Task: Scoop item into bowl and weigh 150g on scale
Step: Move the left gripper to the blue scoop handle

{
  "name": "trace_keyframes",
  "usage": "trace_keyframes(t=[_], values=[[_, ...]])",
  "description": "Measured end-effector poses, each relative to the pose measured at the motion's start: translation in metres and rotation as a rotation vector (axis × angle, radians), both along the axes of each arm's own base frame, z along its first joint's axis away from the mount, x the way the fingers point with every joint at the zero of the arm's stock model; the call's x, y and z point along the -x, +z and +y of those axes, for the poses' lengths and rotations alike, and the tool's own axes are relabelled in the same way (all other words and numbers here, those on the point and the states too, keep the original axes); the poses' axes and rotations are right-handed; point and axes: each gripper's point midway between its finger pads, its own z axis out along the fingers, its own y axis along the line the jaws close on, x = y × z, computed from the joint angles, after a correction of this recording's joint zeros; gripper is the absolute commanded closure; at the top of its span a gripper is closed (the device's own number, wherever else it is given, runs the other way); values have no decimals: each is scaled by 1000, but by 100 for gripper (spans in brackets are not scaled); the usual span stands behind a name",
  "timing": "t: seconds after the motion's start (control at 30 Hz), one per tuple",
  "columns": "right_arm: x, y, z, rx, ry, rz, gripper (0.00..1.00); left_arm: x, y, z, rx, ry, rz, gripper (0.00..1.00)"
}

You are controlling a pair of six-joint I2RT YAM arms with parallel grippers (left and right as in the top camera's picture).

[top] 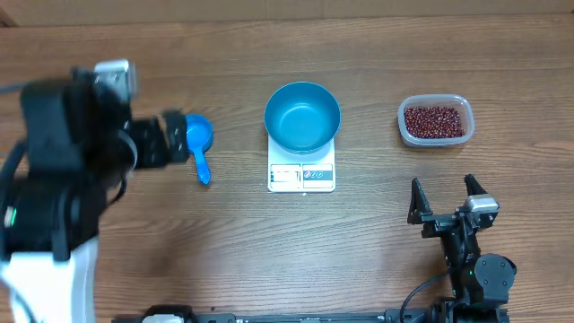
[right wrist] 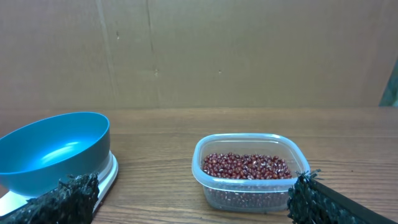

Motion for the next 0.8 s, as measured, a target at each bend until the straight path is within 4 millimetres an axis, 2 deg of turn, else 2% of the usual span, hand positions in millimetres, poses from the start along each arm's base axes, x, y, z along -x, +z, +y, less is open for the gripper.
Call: trace_keyframes(t=[0.13, 0.2, 0.23, 0.27, 0.37, 0.5, 0.53, 0.6, 0.67, 0.77, 0.8], values=[[0, 0, 0, -1, 0, 0, 0, -27, -39, -2, -14, -19, 153, 33], [0, 0, 0, 0, 0, 0, 0, -37, -55, -3, -21, -36, 205, 77], [0, 0, 0, 0, 0, 0, 0, -41, -64, -3, -28, -46, 236, 90], [0, 0, 0, 0, 0, 1, 0, -45, -73, -3, -33, -54, 266, 96], [0, 0, 0, 0, 0, 1, 0, -52, -100, -4, -50, -80, 367, 96], [0, 0, 0, -1, 0, 0, 0, -60, -149, -5, -54, -108, 548, 96], [0, 0, 0, -1, 0, 0, 0, -61, -158, -5, -53, -116, 579, 92], [0, 0, 0, 0, 0, 0, 0, -66, -179, -8, -29, -144, 642, 72], [0, 0, 0, 0, 0, 0, 0, -71, -191, -9, -1, -157, 665, 51], [0, 0, 0, 0, 1, 0, 0, -80, -198, -1, 27, -141, 660, 34], [0, 0, 0, 0, 0, 1, 0, -80, -198, 5, 39, -130, 660, 34]])
